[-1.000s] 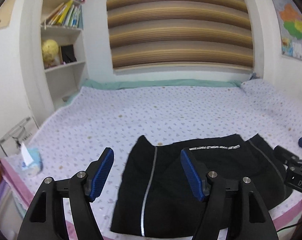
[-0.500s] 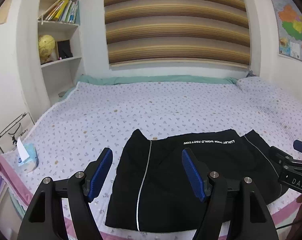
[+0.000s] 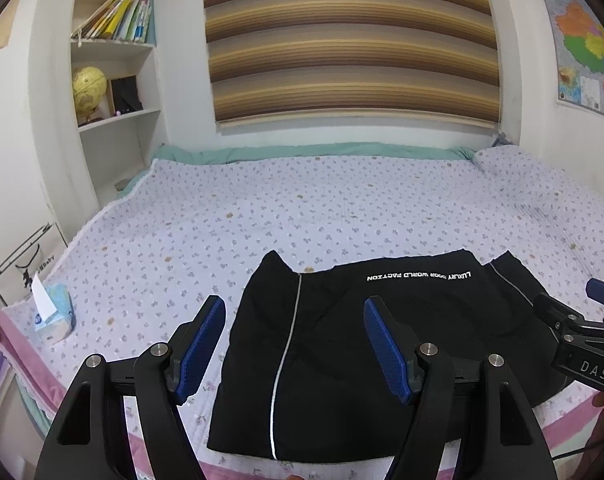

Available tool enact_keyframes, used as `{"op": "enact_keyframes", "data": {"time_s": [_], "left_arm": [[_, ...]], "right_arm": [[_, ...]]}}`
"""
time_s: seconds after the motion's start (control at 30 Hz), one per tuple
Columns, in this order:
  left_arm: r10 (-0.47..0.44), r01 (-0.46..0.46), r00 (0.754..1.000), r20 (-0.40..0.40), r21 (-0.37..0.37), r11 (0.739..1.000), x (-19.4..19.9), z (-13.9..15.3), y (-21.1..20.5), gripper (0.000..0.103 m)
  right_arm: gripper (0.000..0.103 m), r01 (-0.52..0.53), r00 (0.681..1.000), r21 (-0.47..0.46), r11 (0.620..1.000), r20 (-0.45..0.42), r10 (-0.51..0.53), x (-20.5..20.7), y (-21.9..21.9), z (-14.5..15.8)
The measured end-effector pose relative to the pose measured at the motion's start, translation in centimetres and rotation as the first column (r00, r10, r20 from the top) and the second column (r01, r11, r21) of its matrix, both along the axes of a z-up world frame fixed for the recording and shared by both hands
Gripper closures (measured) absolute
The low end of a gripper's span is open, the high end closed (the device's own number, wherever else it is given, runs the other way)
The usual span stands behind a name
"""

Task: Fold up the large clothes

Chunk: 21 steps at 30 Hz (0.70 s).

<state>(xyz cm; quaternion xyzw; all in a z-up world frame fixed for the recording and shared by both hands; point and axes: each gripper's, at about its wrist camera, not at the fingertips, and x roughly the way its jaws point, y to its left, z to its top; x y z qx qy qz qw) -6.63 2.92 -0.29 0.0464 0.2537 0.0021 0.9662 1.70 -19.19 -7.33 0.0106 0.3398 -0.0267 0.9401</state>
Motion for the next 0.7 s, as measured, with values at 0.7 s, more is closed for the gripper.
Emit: {"op": "enact_keyframes", "data": {"time_s": [0.7], "left_arm": [[-0.022, 0.023, 0.998, -0.052, 0.015, 1.000, 0.8, -1.3, -0.8, 0.030]], "right_arm": [[0.009, -0.009, 0.999, 0.000, 1.000, -0.031, 0.009, 0.6, 0.5, -0.9]]}}
